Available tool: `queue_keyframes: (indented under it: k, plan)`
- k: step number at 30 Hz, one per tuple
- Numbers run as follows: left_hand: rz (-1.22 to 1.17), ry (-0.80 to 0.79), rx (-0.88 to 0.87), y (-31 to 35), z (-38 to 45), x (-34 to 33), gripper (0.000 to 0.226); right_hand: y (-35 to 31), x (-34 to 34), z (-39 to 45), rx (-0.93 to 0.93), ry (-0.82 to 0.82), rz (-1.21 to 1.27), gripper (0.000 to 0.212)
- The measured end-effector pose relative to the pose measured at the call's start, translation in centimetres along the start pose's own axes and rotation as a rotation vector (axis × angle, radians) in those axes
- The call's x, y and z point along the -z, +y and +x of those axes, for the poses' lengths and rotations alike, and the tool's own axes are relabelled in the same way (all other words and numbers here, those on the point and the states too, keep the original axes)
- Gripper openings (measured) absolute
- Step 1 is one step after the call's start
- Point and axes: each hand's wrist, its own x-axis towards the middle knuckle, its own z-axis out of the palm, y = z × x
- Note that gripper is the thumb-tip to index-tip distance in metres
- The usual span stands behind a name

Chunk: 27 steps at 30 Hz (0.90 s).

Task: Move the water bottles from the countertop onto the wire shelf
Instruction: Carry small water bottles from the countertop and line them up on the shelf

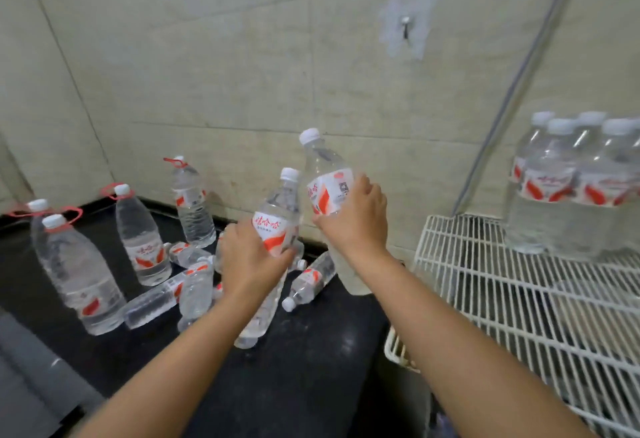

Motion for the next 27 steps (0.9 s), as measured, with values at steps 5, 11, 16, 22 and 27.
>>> queue_keyframes:
  k: [5,11,16,22,27]
  plan:
    - [-0.259,0.000,-0.135,10.2,1.1,-3.3,0.067,4.3,10.7,1.8,0.033,0.296,0.060,0.073]
    - [-0.468,-0.145,-0.227,20.9,-2.6,-9.6,0.055,13.1,19.5,0.1,-0.080,0.487,0.013,0.076]
    - [-0.626,-0.235,-0.190,27.2,-7.5,-13.1,0.055,19.9,23.3,-1.9,-0.181,0.509,0.003,0.083]
    - [-0.733,-0.359,-0.137,32.0,-10.8,-16.6,0.076,25.0,25.2,-2.5,-0.254,0.446,0.155,0.086]
    - [-0.748,-0.413,-0.087,32.1,-12.3,-18.7,0.085,27.3,25.6,-4.0,-0.332,0.396,0.306,0.079]
